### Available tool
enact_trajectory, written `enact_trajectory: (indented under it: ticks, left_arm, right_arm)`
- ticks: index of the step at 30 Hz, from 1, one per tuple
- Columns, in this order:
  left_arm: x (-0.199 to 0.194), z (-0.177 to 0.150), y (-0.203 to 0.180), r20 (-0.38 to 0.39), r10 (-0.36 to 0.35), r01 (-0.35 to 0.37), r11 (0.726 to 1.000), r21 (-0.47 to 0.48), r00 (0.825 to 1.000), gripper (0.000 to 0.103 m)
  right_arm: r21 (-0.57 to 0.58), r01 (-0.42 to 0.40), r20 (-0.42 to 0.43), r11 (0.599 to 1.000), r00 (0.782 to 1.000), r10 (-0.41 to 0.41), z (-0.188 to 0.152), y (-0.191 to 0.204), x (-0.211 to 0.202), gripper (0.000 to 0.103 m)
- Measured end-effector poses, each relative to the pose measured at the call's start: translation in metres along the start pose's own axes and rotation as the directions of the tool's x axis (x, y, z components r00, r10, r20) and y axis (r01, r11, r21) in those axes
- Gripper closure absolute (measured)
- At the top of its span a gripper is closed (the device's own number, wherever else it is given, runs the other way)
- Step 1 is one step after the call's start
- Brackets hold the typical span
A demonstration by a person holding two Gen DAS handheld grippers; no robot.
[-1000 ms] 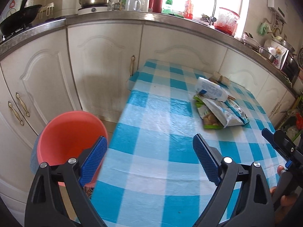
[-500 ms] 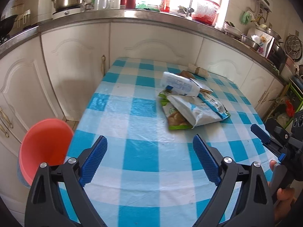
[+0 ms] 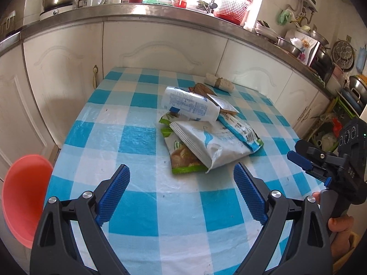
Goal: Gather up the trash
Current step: 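Move both tools back over the table toward the remaining trash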
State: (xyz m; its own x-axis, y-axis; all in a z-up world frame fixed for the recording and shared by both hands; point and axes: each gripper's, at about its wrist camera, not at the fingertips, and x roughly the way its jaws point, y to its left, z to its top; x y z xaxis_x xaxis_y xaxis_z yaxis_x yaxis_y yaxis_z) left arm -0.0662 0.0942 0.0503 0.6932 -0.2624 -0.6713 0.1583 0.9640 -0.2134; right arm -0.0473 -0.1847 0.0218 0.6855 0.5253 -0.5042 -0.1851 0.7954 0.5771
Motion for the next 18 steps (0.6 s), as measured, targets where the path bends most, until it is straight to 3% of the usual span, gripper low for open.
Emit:
enact_trajectory:
  ticks: [4, 7, 14, 18]
  left_arm:
    - [0.007, 0.004, 0.006, -0.001, -0.008, 0.008, 1.000, -0.014, 1.000, 0.011]
    - [0.010, 0.004, 0.012, -0.006, -0.012, 0.012, 1.000, -0.028, 1.000, 0.011]
    - [0.014, -0.002, 0.015, -0.017, -0.046, 0.046, 0.998, -0.040, 0.999, 0.011]
    - [0.017, -0.004, 0.004, -0.021, -0.082, 0.082, 0.997, 0.004, 0.996, 0.011]
  right_arm:
    - [0.011, 0.033, -0.034, 0.999, 0.999, -0.033, 0.025, -0.003, 0.020, 0.005]
    - [0.012, 0.013, -0.060, 1.000, 0.998, -0.012, 0.044, -0.003, 0.044, 0.005]
    - [-0.128, 0.078, -0.121, 0.989, 0.988, -0.093, 0.073, 0.015, 0.104, 0.005]
    - [-0.165, 0.106, -0.162, 0.981, 0.978, -0.133, 0.082, 0.014, 0.132, 0.005]
